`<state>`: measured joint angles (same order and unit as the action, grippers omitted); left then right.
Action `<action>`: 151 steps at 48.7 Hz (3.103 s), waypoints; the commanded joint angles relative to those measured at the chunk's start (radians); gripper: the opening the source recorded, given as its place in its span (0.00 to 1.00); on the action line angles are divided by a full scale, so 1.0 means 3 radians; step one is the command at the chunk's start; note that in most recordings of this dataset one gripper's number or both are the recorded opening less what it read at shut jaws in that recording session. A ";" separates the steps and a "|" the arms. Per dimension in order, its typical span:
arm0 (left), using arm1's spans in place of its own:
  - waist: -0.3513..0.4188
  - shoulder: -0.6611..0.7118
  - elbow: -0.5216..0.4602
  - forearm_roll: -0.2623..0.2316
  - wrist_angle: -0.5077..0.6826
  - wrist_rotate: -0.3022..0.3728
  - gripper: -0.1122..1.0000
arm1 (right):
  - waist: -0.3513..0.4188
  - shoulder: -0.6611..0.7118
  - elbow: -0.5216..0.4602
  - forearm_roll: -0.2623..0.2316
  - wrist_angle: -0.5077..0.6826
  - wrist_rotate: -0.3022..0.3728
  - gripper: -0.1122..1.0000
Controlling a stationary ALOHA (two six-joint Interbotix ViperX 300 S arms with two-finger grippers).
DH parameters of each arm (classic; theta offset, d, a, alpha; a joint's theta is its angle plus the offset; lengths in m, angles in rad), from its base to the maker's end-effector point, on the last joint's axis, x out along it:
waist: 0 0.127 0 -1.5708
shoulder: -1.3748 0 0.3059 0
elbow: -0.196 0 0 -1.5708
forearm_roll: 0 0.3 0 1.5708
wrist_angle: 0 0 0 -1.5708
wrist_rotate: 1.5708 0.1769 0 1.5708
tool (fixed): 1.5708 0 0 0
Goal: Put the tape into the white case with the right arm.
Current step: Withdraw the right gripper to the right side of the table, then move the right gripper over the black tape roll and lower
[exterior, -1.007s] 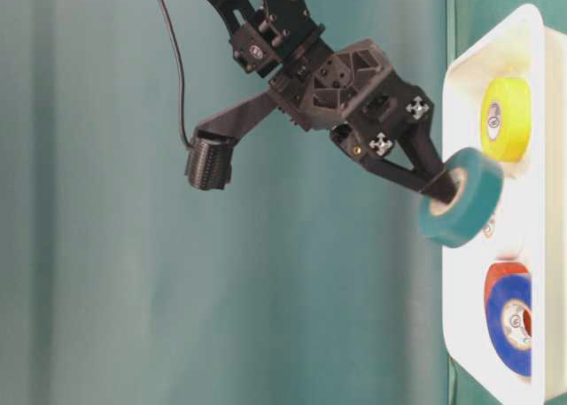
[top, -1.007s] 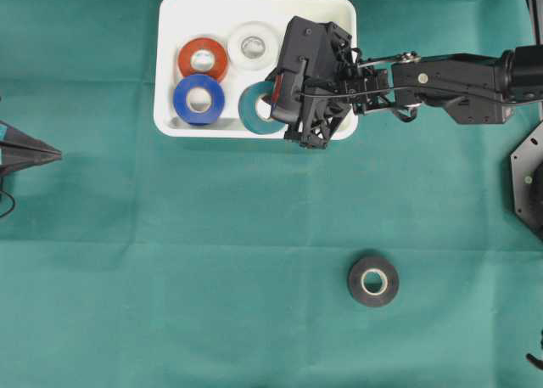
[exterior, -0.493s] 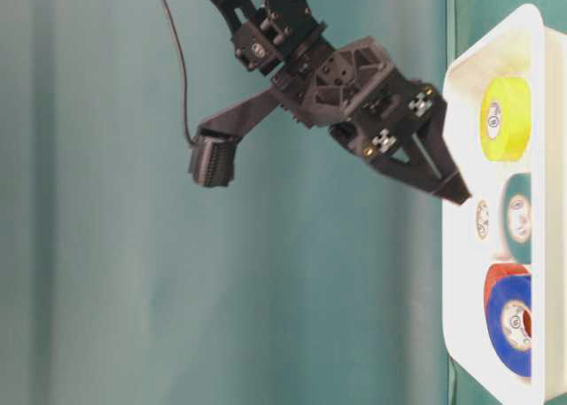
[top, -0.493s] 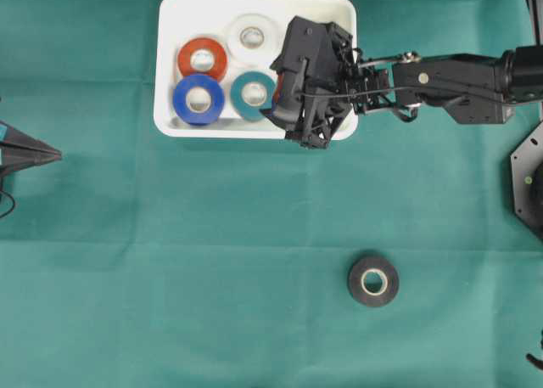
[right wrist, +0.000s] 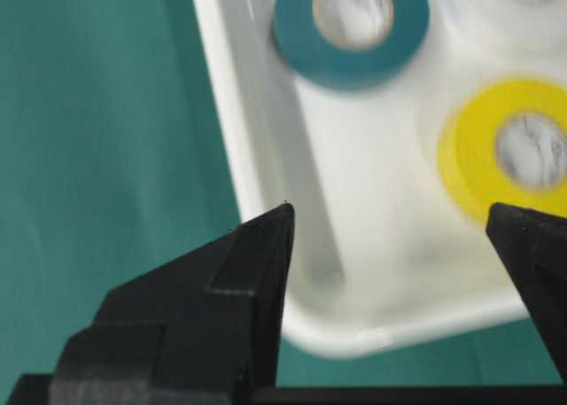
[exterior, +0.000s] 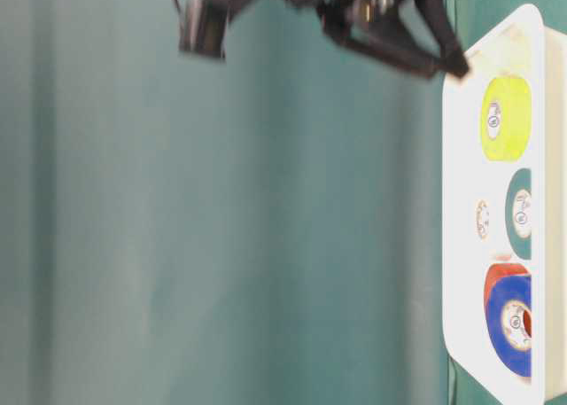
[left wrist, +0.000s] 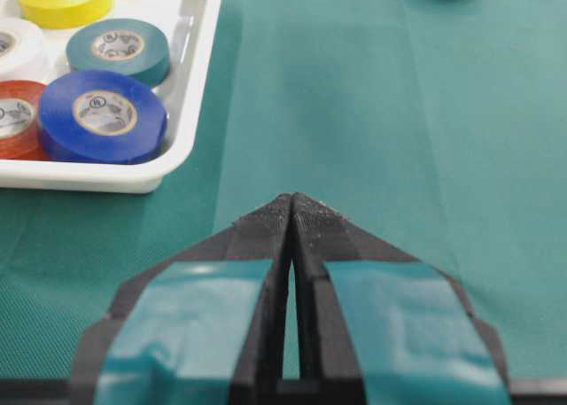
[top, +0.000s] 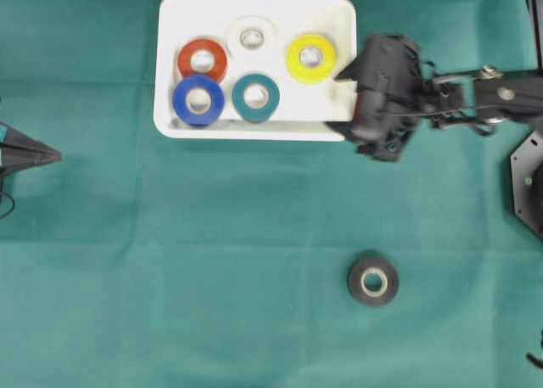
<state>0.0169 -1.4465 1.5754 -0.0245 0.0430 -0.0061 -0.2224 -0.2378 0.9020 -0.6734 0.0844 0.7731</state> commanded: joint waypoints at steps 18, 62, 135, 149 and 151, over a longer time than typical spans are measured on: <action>0.0005 0.0031 -0.0041 0.0000 -0.0015 0.0005 0.10 | 0.0000 -0.1079 0.0833 -0.0010 -0.0010 0.0010 0.72; 0.0005 0.0026 -0.0041 0.0005 -0.0015 0.0005 0.10 | 0.0527 -0.2173 0.1503 -0.0005 -0.0005 0.0026 0.72; 0.0005 0.0026 -0.0041 0.0000 -0.0015 0.0005 0.10 | 0.1877 -0.1493 0.1273 -0.0026 -0.0143 0.0000 0.71; 0.0005 0.0026 -0.0036 0.0000 -0.0015 0.0005 0.10 | 0.1892 -0.0859 0.0864 -0.0153 -0.0240 0.0000 0.72; 0.0005 0.0031 -0.0041 0.0000 -0.0015 0.0005 0.10 | 0.1892 -0.0757 0.0808 -0.0174 -0.0276 0.0000 0.72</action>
<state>0.0169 -1.4465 1.5769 -0.0245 0.0430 -0.0061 0.3405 -0.5093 1.1934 -0.7118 0.0261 0.7747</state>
